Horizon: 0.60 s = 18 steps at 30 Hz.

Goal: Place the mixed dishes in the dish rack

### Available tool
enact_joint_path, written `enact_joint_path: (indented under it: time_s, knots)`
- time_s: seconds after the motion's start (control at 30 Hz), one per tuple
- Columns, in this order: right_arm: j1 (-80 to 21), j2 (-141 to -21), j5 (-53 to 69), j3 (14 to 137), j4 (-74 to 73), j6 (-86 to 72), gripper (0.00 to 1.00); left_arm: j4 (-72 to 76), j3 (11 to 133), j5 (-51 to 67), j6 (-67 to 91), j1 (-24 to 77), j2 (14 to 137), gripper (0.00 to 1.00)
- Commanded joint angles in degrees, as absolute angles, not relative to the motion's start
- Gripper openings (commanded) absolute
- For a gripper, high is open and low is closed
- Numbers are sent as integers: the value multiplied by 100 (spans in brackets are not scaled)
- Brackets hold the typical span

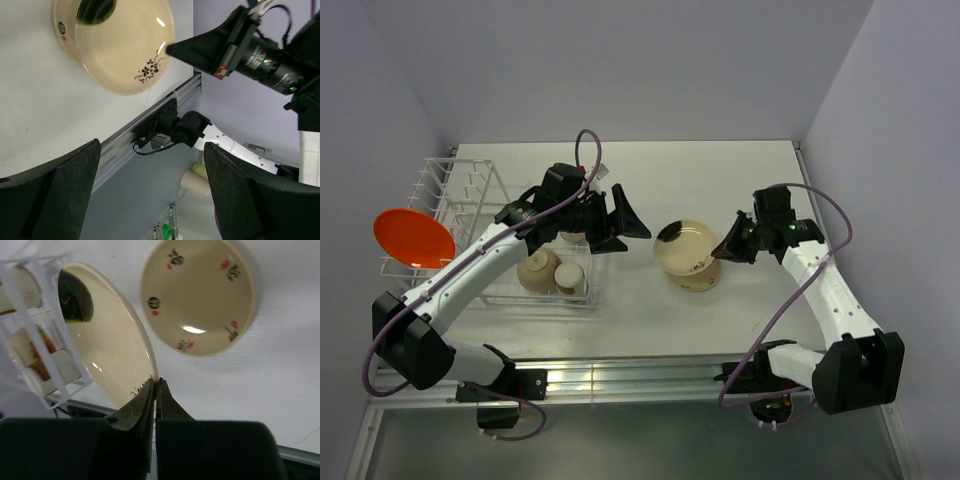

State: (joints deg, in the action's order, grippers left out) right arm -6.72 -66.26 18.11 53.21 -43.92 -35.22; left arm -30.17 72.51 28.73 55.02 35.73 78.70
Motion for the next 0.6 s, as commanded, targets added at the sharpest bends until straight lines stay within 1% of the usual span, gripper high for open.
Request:
enact_joint_path:
  time_s: [0.0, 0.23, 0.57]
  knots:
    - [-677, -6337, 2468, 5870, -4491, -3665, 0, -2593, 7198, 3435, 5274, 3586, 7963, 90]
    - [-677, -6302, 3092, 6468, -4658, -3665, 0, -2724, 7347, 3603, 5010, 3586, 8174, 90]
    - [-712, -6179, 3700, 6486, -4623, -3797, 0, -2848, 7436, 3217, 4860, 3595, 8218, 89]
